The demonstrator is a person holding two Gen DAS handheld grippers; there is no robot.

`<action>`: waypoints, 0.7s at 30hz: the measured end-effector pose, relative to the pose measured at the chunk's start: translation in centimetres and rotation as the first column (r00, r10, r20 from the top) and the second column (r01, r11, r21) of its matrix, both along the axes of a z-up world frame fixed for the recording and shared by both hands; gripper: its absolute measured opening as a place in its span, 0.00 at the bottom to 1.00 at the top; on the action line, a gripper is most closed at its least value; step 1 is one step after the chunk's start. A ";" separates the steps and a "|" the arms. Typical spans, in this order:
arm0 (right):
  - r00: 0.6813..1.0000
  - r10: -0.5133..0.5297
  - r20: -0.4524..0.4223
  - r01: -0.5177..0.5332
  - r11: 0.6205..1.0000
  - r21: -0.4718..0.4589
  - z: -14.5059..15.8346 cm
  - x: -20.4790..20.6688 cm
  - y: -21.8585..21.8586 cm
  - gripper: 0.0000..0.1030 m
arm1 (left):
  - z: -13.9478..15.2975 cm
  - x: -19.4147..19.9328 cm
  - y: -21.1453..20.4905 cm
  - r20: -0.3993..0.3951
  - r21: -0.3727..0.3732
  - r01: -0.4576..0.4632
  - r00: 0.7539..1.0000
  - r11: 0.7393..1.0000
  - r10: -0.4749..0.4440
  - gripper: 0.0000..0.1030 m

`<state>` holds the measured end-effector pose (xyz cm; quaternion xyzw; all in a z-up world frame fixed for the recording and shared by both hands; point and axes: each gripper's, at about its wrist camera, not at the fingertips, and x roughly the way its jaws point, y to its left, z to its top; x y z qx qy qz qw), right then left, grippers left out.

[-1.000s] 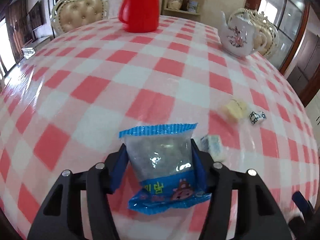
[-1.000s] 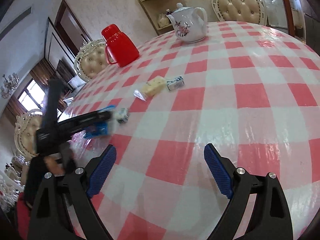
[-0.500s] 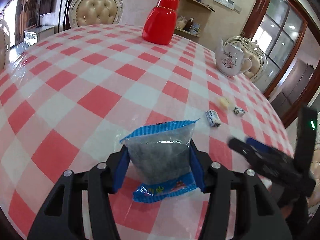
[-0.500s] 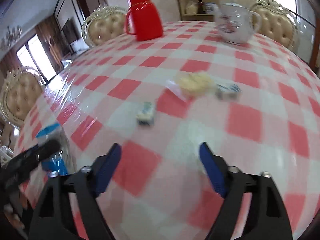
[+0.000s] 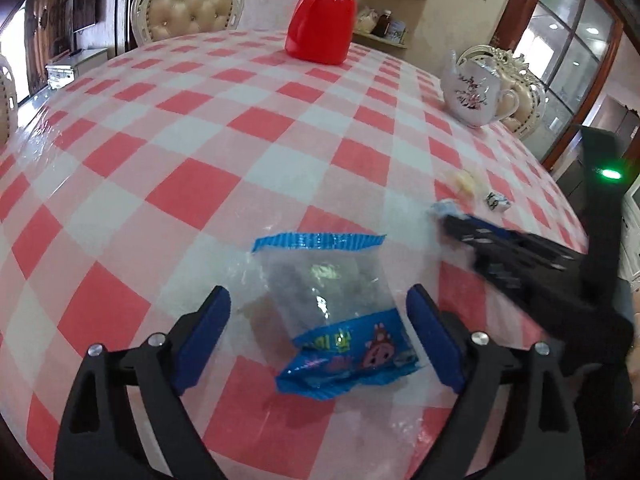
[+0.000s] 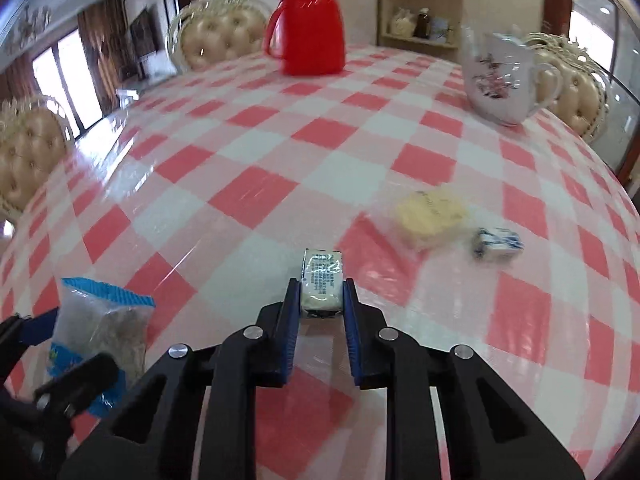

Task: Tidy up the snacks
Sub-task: 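Grasp the blue-edged clear snack bag with the left tool while the right tool grasps the small wrapped candy, then lift both held snacks and carry them toward the clear plastic bin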

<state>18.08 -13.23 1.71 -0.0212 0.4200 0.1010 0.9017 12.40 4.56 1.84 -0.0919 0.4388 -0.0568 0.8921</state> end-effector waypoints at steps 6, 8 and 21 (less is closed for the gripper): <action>0.999 -0.007 0.033 0.005 0.997 0.076 1.5 -4.4 -2.4 0.20 | -0.8 0.1 -1.9 -0.015 0.118 0.050 0.999 0.992 -0.048 0.96; 0.999 0.000 0.039 -0.005 0.992 0.123 1.8 -6.0 -3.0 0.20 | -0.8 0.1 -1.9 -0.010 0.111 0.065 0.998 0.992 -0.065 0.95; 0.996 0.056 0.068 -0.069 0.974 0.217 1.9 -13.1 -1.9 0.20 | 1.2 -1.7 -1.7 0.111 0.072 0.105 0.987 0.992 -0.113 0.45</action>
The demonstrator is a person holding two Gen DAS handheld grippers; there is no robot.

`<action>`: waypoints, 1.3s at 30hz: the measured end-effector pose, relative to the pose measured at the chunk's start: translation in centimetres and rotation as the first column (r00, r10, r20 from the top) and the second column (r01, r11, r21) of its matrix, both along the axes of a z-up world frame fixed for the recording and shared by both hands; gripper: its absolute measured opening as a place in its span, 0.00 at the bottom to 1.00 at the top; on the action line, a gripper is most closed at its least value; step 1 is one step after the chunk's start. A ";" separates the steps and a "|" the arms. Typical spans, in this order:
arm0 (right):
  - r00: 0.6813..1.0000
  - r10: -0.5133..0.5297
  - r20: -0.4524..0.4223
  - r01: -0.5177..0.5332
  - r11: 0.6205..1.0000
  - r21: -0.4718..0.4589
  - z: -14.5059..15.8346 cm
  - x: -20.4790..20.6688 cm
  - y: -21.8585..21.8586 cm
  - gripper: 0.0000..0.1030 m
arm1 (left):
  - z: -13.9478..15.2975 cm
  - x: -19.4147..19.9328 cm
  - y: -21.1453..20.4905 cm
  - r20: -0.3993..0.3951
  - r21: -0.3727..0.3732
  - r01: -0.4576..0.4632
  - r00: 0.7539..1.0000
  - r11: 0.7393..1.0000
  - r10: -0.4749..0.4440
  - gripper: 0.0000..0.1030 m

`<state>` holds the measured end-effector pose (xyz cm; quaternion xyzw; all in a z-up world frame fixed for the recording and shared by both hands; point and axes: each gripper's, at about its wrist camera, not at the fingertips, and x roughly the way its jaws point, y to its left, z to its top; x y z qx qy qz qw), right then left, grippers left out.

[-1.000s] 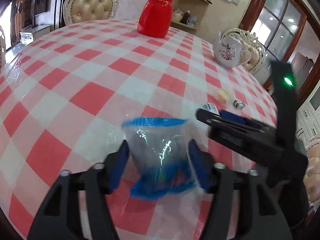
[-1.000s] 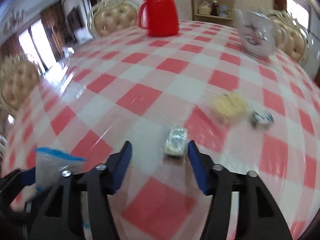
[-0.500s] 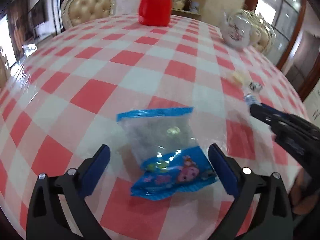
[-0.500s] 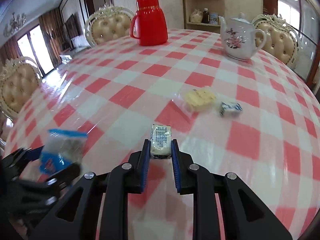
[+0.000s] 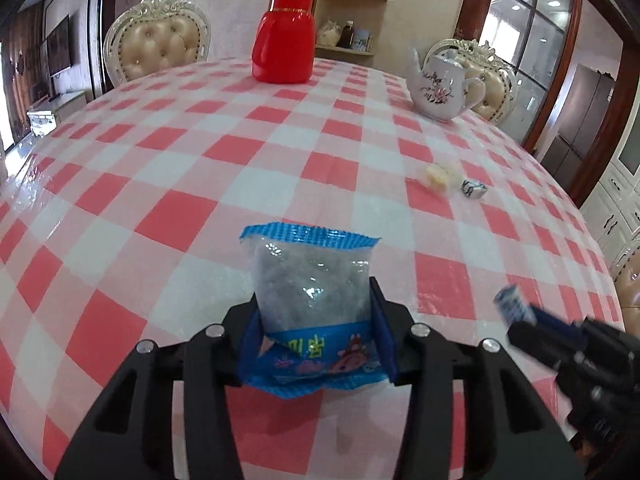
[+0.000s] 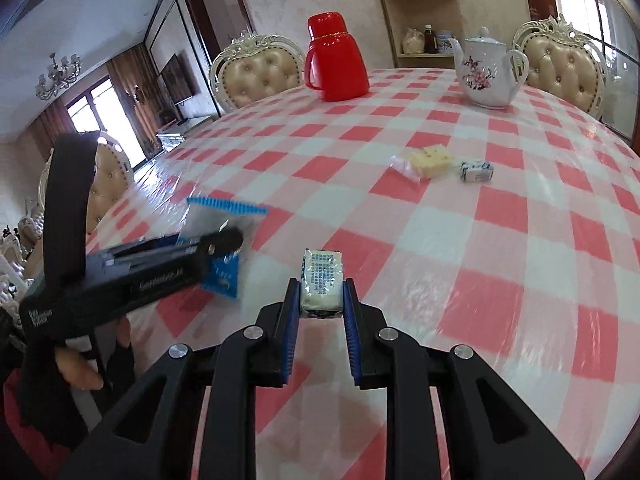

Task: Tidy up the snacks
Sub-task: 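Lift both held snacks and carry them toward the clear plastic bin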

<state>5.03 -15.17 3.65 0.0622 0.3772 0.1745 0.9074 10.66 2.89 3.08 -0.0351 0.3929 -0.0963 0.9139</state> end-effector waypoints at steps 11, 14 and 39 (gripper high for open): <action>1.000 -0.016 0.018 0.015 0.998 0.066 0.4 -2.0 -0.7 0.20 | 0.5 -3.8 1.0 0.039 -0.034 -0.034 0.999 0.999 0.035 0.45; 1.000 -0.006 0.024 0.004 0.997 0.078 0.5 -2.8 -0.5 0.20 | 0.8 -5.4 1.4 0.053 -0.054 -0.039 0.998 0.998 0.042 0.45; 0.995 0.098 0.032 -0.101 0.987 0.125 0.8 -8.7 3.7 0.20 | 2.1 -17.5 5.3 0.122 -0.087 -0.171 0.976 0.981 0.181 0.45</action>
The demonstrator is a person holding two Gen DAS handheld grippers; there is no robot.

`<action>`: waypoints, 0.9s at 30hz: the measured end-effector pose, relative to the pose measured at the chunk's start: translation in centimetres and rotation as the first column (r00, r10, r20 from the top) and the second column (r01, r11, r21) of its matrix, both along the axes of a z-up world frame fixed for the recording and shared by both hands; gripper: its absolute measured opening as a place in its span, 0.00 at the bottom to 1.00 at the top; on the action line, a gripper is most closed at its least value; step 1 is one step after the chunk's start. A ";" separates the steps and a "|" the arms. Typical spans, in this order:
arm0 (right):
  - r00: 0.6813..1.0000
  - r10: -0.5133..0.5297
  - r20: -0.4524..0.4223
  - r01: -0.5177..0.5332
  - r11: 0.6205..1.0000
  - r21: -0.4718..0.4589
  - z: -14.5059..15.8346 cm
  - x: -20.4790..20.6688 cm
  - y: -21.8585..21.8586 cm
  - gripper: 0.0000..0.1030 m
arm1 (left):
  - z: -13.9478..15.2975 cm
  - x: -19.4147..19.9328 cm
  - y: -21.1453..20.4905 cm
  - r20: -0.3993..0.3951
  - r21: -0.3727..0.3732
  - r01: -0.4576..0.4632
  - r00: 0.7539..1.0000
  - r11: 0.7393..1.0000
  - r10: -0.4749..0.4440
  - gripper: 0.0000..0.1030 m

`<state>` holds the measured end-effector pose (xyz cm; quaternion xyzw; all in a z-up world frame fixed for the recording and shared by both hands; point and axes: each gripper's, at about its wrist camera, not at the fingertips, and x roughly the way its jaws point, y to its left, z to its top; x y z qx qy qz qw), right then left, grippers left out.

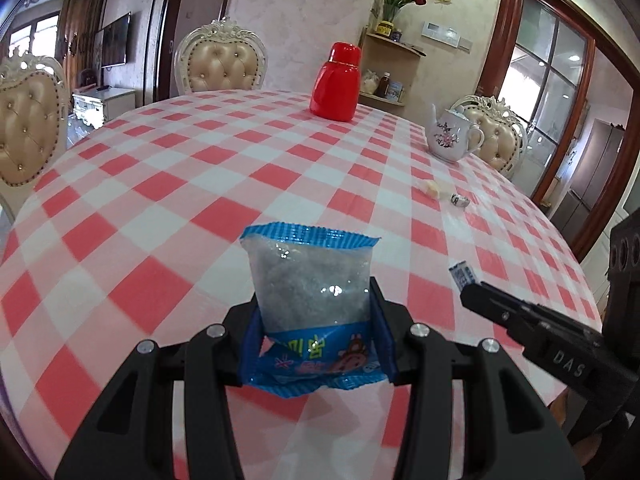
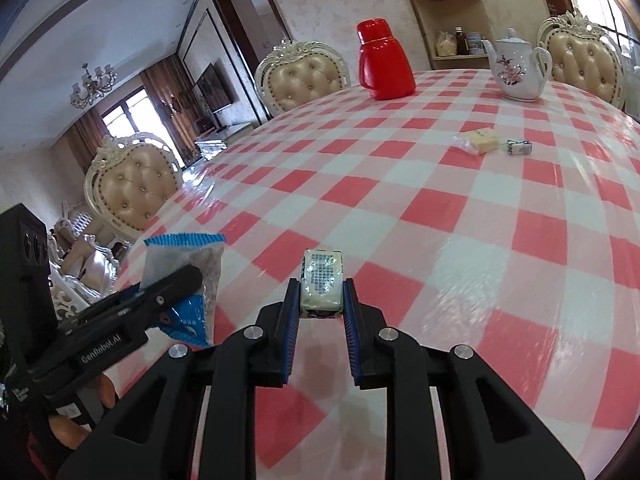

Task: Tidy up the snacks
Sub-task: 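Lift both held snacks and carry them toward the clear plastic bin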

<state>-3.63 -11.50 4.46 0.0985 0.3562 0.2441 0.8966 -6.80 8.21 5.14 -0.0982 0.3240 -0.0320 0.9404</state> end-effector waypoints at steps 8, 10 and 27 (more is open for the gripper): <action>0.994 0.111 -0.020 -0.110 0.993 0.040 0.2 -3.1 3.7 0.20 | 0.3 -4.3 2.6 0.006 0.024 -0.040 0.999 0.999 0.040 0.45; 0.991 0.132 -0.019 -0.132 0.991 0.032 0.2 -3.7 4.7 0.20 | 0.4 -5.3 3.5 0.005 0.021 -0.052 0.999 0.998 0.052 0.45; 0.916 0.399 0.026 -0.395 0.913 -0.099 1.9 -12.4 16.4 0.20 | 2.1 -15.1 11.4 0.053 0.036 -0.186 0.981 0.982 0.184 0.45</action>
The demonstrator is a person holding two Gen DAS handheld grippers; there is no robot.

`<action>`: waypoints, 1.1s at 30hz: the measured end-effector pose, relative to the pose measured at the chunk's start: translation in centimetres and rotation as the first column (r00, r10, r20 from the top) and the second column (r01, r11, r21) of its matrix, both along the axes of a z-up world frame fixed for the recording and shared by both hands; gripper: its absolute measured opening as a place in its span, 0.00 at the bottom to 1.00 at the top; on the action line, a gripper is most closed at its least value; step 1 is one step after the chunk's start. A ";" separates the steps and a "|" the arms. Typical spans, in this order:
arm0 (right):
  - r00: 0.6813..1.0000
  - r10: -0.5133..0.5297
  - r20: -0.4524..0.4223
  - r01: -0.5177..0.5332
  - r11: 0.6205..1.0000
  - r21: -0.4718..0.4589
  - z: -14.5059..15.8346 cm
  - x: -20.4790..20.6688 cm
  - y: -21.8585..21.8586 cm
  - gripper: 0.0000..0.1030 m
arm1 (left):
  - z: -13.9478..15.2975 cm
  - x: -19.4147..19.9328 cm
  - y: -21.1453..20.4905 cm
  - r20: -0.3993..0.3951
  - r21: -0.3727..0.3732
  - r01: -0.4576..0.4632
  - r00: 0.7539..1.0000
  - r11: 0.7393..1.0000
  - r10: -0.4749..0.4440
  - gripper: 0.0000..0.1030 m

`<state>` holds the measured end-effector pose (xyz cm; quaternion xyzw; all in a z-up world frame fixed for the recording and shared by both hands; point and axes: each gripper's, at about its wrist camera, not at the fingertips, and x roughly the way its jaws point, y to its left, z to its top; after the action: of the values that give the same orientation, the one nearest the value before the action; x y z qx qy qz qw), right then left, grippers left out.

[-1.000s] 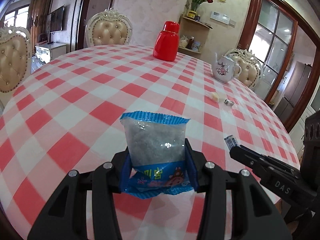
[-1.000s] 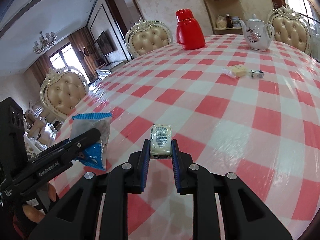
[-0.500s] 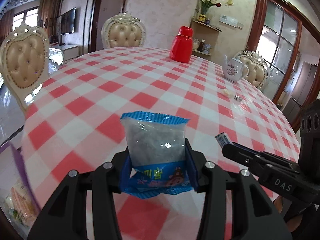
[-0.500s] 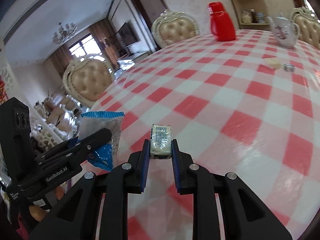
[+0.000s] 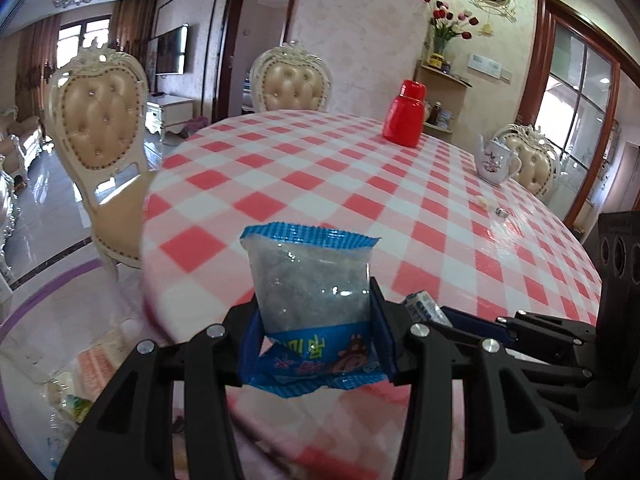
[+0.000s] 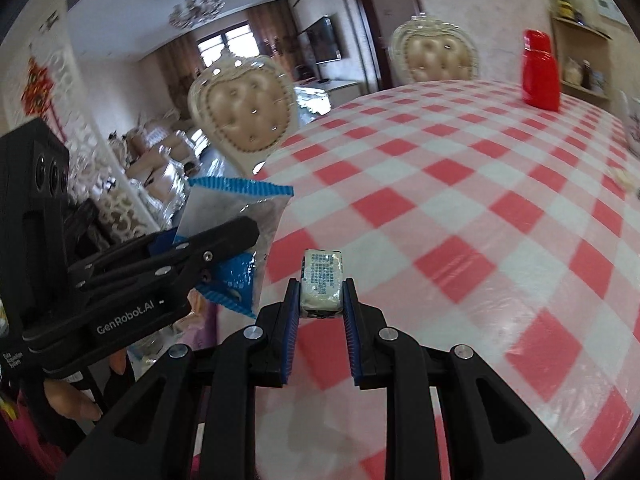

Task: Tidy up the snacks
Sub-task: 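Lift both held snacks and carry them toward the clear plastic bin, then lower both snacks into the bin and open both tools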

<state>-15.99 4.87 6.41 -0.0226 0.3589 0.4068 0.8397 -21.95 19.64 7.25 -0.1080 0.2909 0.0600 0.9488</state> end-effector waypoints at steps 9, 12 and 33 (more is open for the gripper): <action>0.990 0.131 0.044 -0.127 0.988 -0.090 -0.3 -4.1 6.0 0.20 | 0.6 -3.5 5.0 0.003 0.037 -0.090 0.996 0.995 0.090 0.45; 0.983 0.178 0.051 -0.171 0.978 -0.117 -0.7 -5.3 7.9 0.20 | 0.8 -4.1 6.9 0.005 0.041 -0.134 0.991 0.990 0.134 0.45; 0.938 0.346 0.028 -0.341 0.934 -0.111 -1.7 -8.5 12.1 0.21 | 1.6 -6.9 12.7 -0.119 0.239 -0.186 0.968 0.953 0.219 0.46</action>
<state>-24.45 17.00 4.73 -0.1382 0.3505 0.5274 0.7615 -28.89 32.33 8.81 -0.0240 0.3371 0.1976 0.9202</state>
